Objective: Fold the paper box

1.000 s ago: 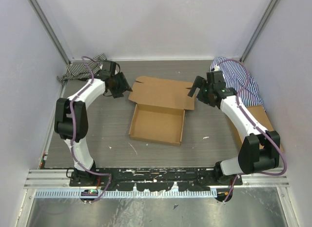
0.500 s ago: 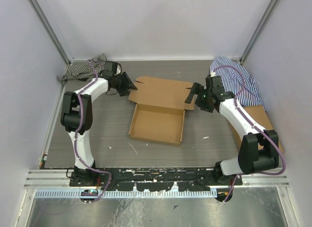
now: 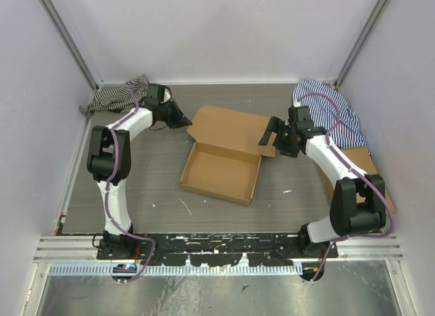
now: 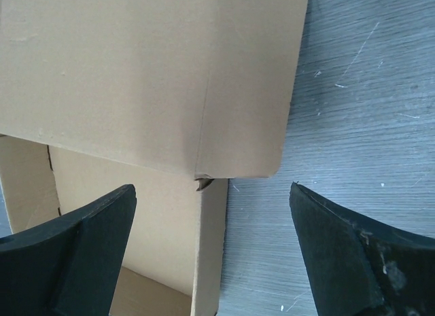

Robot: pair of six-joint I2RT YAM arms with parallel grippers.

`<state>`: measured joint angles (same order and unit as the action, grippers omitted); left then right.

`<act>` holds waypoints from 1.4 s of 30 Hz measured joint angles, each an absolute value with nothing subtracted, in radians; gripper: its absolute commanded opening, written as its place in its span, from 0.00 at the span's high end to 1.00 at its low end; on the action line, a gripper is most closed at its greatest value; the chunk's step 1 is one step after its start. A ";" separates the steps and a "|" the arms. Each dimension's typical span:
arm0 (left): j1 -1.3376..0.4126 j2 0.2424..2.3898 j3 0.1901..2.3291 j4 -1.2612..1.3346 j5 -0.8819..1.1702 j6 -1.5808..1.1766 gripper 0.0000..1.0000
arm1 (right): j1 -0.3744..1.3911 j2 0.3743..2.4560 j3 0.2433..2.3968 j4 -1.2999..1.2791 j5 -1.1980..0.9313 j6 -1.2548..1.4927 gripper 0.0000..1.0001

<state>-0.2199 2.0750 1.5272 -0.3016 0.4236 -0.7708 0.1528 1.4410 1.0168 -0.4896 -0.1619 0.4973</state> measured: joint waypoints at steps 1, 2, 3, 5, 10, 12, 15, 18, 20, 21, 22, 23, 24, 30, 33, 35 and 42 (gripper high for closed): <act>-0.221 2.073 1.527 -0.299 0.424 -0.766 1.00 | 0.146 1.450 1.018 -0.490 -0.166 0.495 0.01; -0.221 2.071 1.527 -0.300 0.424 -0.761 1.00 | 0.139 1.456 1.018 -0.490 -0.169 0.494 0.00; -0.222 2.067 1.526 -0.302 0.422 -0.756 1.00 | 0.132 1.462 1.020 -0.490 -0.172 0.493 0.00; -0.223 2.048 1.514 -0.304 0.416 -0.742 1.00 | 0.117 1.474 1.027 -0.490 -0.180 0.488 0.00; -0.230 1.905 1.397 -0.299 0.389 -0.697 1.00 | 0.074 1.526 1.060 -0.469 -0.223 0.474 0.02; -0.234 1.839 1.342 -0.286 0.384 -0.679 1.00 | 0.057 1.554 1.066 -0.451 -0.252 0.467 0.06; -0.244 1.741 1.254 -0.236 0.388 -0.657 1.00 | 0.031 1.619 1.074 -0.407 -0.325 0.448 0.14; -0.253 1.665 1.159 -0.166 0.397 -0.649 1.00 | 0.015 1.685 1.079 -0.352 -0.416 0.430 0.17; -0.259 1.632 1.109 -0.127 0.399 -0.641 1.00 | 0.011 1.719 1.079 -0.314 -0.465 0.420 0.18; -0.262 1.616 1.086 -0.110 0.399 -0.636 1.00 | 0.011 1.733 1.079 -0.297 -0.488 0.416 0.19; -0.265 1.598 1.060 -0.093 0.398 -0.631 1.00 | 0.011 1.742 1.079 -0.282 -0.507 0.412 0.21; -0.267 1.577 1.036 -0.080 0.397 -0.626 1.00 | 0.011 1.751 1.081 -0.268 -0.524 0.405 0.23; -0.268 1.560 1.020 -0.072 0.395 -0.620 1.00 | 0.011 1.758 1.085 -0.255 -0.540 0.398 0.25; -0.269 1.464 0.987 -0.049 0.361 -0.578 1.00 | 0.011 1.781 1.100 -0.191 -0.595 0.379 0.47; -0.270 1.431 0.983 -0.049 0.342 -0.561 1.00 | 0.011 1.779 1.100 -0.181 -0.596 0.370 0.57; -0.274 1.412 0.978 -0.051 0.324 -0.550 1.00 | 0.018 1.773 1.100 -0.189 -0.587 0.363 0.60; -0.330 1.375 0.974 -0.084 0.236 -0.498 1.00 | 0.128 1.664 1.134 -0.278 -0.470 0.314 0.61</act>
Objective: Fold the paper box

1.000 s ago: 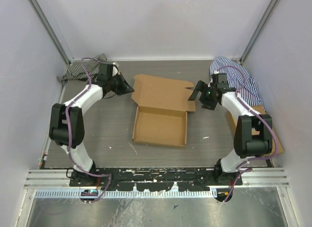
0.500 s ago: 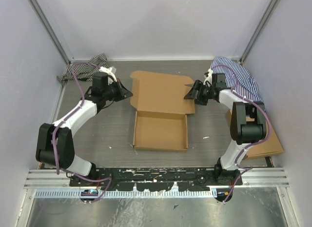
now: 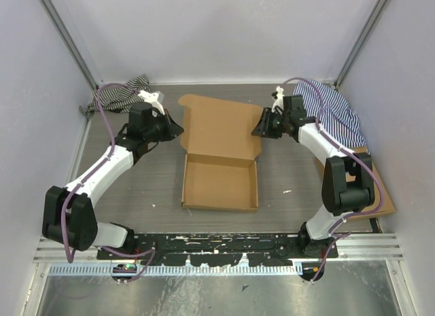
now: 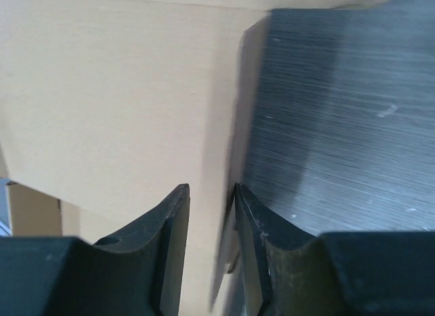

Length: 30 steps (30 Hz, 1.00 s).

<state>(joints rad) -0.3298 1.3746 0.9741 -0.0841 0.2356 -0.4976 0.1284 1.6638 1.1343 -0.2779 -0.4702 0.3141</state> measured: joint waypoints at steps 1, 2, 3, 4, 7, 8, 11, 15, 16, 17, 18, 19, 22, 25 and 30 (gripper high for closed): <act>-0.337 1.372 0.974 -0.088 0.227 -0.493 1.00 | 0.151 1.651 1.146 -0.288 -0.453 0.308 0.61; -0.344 1.370 0.974 -0.092 0.220 -0.489 1.00 | 0.181 1.637 1.163 -0.302 -0.427 0.300 0.62; -0.350 1.367 0.973 -0.096 0.212 -0.483 1.00 | 0.208 1.625 1.178 -0.313 -0.401 0.292 0.62; -0.356 1.363 0.969 -0.098 0.202 -0.477 1.00 | 0.230 1.616 1.191 -0.322 -0.377 0.286 0.62; -0.362 1.351 0.954 -0.113 0.174 -0.466 1.00 | 0.279 1.608 1.216 -0.350 -0.310 0.278 0.62; -0.363 1.348 0.947 -0.114 0.165 -0.463 1.00 | 0.289 1.609 1.220 -0.363 -0.284 0.278 0.62; -0.368 1.345 0.932 -0.128 0.145 -0.456 1.00 | 0.300 1.617 1.221 -0.404 -0.218 0.276 0.62; -0.383 1.345 0.928 -0.154 0.110 -0.449 1.00 | 0.310 1.659 1.236 -0.447 -0.136 0.278 0.63; -0.386 1.345 0.928 -0.162 0.099 -0.447 1.00 | 0.313 1.674 1.240 -0.454 -0.112 0.279 0.65; -0.389 1.345 0.928 -0.171 0.091 -0.445 1.00 | 0.316 1.688 1.244 -0.461 -0.095 0.279 0.67; -0.390 1.345 0.928 -0.181 0.083 -0.444 1.00 | 0.319 1.699 1.249 -0.469 -0.083 0.280 0.69; -0.391 1.345 0.928 -0.191 0.075 -0.443 1.00 | 0.322 1.713 1.255 -0.478 -0.070 0.281 0.73; -0.393 1.352 0.931 -0.205 0.061 -0.440 1.00 | 0.328 1.748 1.275 -0.499 -0.051 0.285 0.87; -0.398 1.359 0.934 -0.218 0.049 -0.438 1.00 | 0.341 1.768 1.298 -0.511 -0.034 0.287 0.99; -0.404 1.359 0.934 -0.240 0.023 -0.437 0.72 | 0.381 1.755 1.292 -0.494 0.025 0.278 0.99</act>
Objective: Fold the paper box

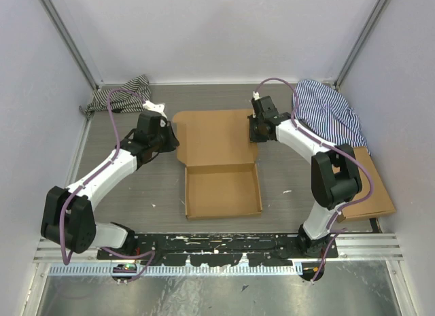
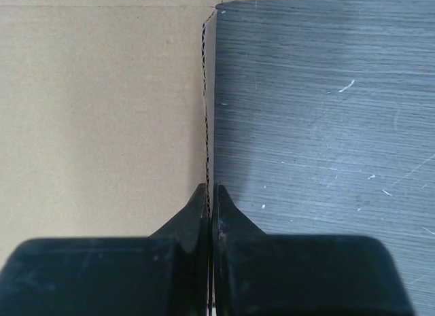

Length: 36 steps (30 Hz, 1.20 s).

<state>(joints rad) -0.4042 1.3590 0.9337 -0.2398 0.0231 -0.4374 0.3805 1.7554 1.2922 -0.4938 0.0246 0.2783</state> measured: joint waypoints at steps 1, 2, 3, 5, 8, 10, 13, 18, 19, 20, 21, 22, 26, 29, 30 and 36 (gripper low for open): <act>-0.404 1.359 0.934 -0.242 0.014 -0.434 0.63 | 0.387 1.744 1.280 -0.482 0.035 0.273 0.99; -0.404 1.359 0.934 -0.245 0.004 -0.435 0.59 | 0.395 1.724 1.261 -0.469 0.047 0.266 0.99; -0.404 1.359 0.934 -0.247 -0.009 -0.433 0.58 | 0.401 1.699 1.238 -0.456 0.059 0.259 0.99; -0.404 1.359 0.936 -0.252 -0.034 -0.438 0.50 | 0.407 1.645 1.195 -0.432 0.072 0.247 0.99; -0.404 1.359 0.943 -0.266 -0.087 -0.440 0.43 | 0.413 1.552 1.138 -0.402 0.084 0.227 0.99; -0.404 1.359 0.955 -0.284 -0.122 -0.442 0.41 | 0.413 1.475 1.097 -0.380 0.088 0.210 0.99; -0.403 1.359 0.970 -0.297 -0.158 -0.443 0.41 | 0.413 1.372 1.036 -0.337 0.088 0.191 0.99; -0.401 1.341 0.971 -0.289 -0.139 -0.447 0.41 | 0.413 1.216 0.949 -0.305 0.084 0.180 0.99; -0.401 1.332 0.971 -0.280 -0.124 -0.450 0.41 | 0.413 1.196 0.944 -0.303 0.084 0.178 0.99; -0.401 1.319 0.971 -0.267 -0.107 -0.453 0.41 | 0.413 1.182 0.942 -0.300 0.083 0.178 0.99; -0.401 1.306 0.971 -0.254 -0.087 -0.455 0.41 | 0.413 1.173 0.941 -0.299 0.080 0.177 0.99; -0.401 1.290 0.971 -0.242 -0.070 -0.457 0.41 | 0.413 1.165 0.941 -0.297 0.077 0.177 0.99; -0.401 1.259 0.972 -0.192 -0.017 -0.456 0.41 | 0.413 1.158 0.939 -0.292 0.065 0.175 0.99; -0.401 1.291 0.982 -0.187 0.000 -0.453 0.41 | 0.413 1.156 0.934 -0.292 0.056 0.176 0.99; -0.401 1.310 0.986 -0.188 0.007 -0.451 0.41 | 0.413 1.153 0.931 -0.292 0.053 0.176 0.99; -0.401 1.392 0.988 -0.191 0.010 -0.447 0.41 | 0.413 1.131 0.916 -0.292 0.038 0.179 0.99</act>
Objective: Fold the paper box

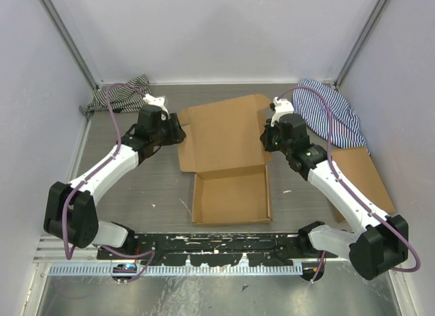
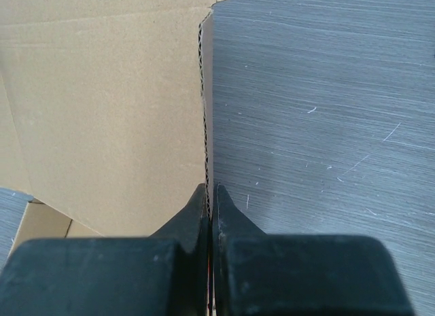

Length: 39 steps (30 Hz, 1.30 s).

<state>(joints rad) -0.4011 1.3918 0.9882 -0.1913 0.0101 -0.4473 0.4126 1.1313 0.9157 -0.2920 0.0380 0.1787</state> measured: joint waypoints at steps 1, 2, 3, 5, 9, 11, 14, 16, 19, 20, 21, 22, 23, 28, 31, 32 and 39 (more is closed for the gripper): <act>-0.401 1.398 0.989 -0.191 0.009 -0.446 0.41 | 0.413 1.130 0.916 -0.292 0.036 0.179 0.99; -0.401 1.404 0.991 -0.192 0.009 -0.446 0.41 | 0.413 1.128 0.916 -0.292 0.034 0.179 0.99; -0.401 1.411 0.995 -0.192 0.009 -0.445 0.41 | 0.413 1.127 0.916 -0.292 0.031 0.179 0.99; -0.401 1.419 1.004 -0.191 0.009 -0.445 0.42 | 0.413 1.126 0.916 -0.292 0.027 0.179 0.99; -0.401 1.444 1.032 -0.184 0.009 -0.445 0.43 | 0.413 1.126 0.916 -0.292 0.021 0.179 0.99; -0.401 1.459 1.042 -0.181 0.009 -0.444 0.44 | 0.413 1.126 0.915 -0.292 0.020 0.179 0.99; -0.401 1.484 1.052 -0.177 0.009 -0.439 0.44 | 0.413 1.126 0.915 -0.292 0.020 0.181 0.99; -0.400 1.499 1.054 -0.177 0.005 -0.434 0.44 | 0.413 1.126 0.915 -0.292 0.020 0.182 0.99; -0.400 1.517 1.054 -0.178 0.002 -0.426 0.45 | 0.413 1.126 0.914 -0.292 0.016 0.183 0.99; -0.400 1.520 1.054 -0.178 0.001 -0.425 0.44 | 0.413 1.126 0.914 -0.292 0.015 0.183 0.99; -0.400 1.523 1.054 -0.178 0.000 -0.422 0.44 | 0.413 1.126 0.914 -0.292 0.015 0.183 0.99; -0.400 1.525 1.055 -0.178 -0.001 -0.421 0.45 | 0.413 1.126 0.914 -0.292 0.014 0.183 0.99; -0.400 1.527 1.055 -0.178 -0.002 -0.420 0.46 | 0.413 1.126 0.914 -0.292 0.014 0.183 0.99; -0.400 1.531 1.064 -0.177 -0.002 -0.420 0.70 | 0.413 1.126 0.913 -0.293 0.014 0.183 0.99; -0.397 1.531 1.065 -0.168 0.006 -0.422 0.93 | 0.411 1.126 0.910 -0.297 0.014 0.183 0.99; -0.397 1.531 1.065 -0.160 0.014 -0.420 0.99 | 0.411 1.126 0.910 -0.300 0.014 0.186 0.99; -0.402 1.491 1.066 -0.138 0.086 -0.427 1.00 | 0.411 1.157 0.929 -0.335 0.022 0.211 0.85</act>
<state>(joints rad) -0.4019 1.4914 1.0664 -0.1383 0.0864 -0.4274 0.4114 1.1568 0.9287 -0.3351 0.0216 0.2111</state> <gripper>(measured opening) 0.008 0.093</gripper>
